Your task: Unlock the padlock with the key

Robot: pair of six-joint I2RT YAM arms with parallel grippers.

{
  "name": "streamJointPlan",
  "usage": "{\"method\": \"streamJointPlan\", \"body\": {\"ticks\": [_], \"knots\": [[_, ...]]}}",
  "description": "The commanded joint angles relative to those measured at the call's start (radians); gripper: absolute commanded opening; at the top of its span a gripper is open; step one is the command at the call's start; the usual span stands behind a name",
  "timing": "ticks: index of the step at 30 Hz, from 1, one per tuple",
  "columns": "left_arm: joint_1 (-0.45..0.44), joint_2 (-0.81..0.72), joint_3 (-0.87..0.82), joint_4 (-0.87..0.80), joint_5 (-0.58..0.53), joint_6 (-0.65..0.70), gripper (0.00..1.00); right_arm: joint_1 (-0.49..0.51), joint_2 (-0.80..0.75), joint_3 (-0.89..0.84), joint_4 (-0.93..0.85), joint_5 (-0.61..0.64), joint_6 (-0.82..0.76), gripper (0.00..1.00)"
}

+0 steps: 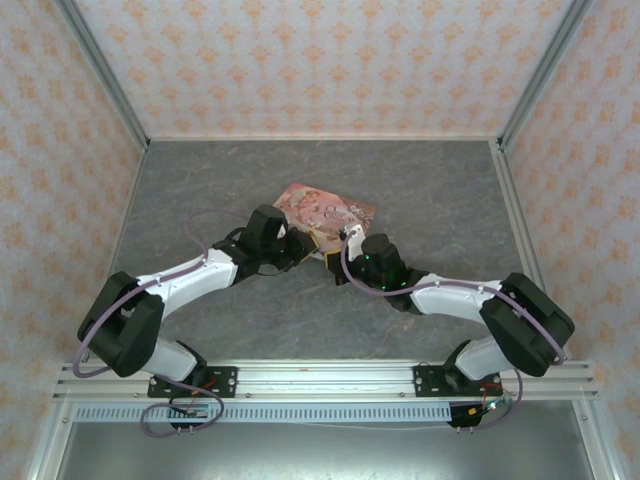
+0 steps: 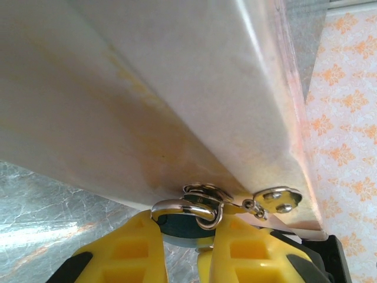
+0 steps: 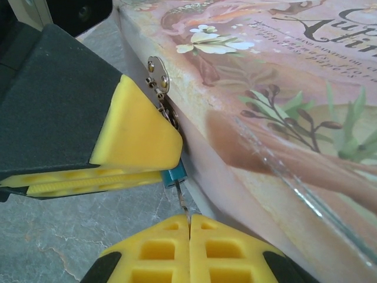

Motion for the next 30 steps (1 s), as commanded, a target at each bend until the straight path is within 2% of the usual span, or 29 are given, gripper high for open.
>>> {"method": "streamJointPlan", "body": {"ticks": [1,30], "knots": [[-0.015,-0.004,0.005,0.064,0.063,-0.023,0.11,0.0,0.029,0.017,0.124,-0.041,0.03,0.0],[-0.025,0.009,0.014,0.061,0.08,-0.01,0.1,-0.052,0.134,0.037,0.372,-0.185,0.219,0.0]]}}
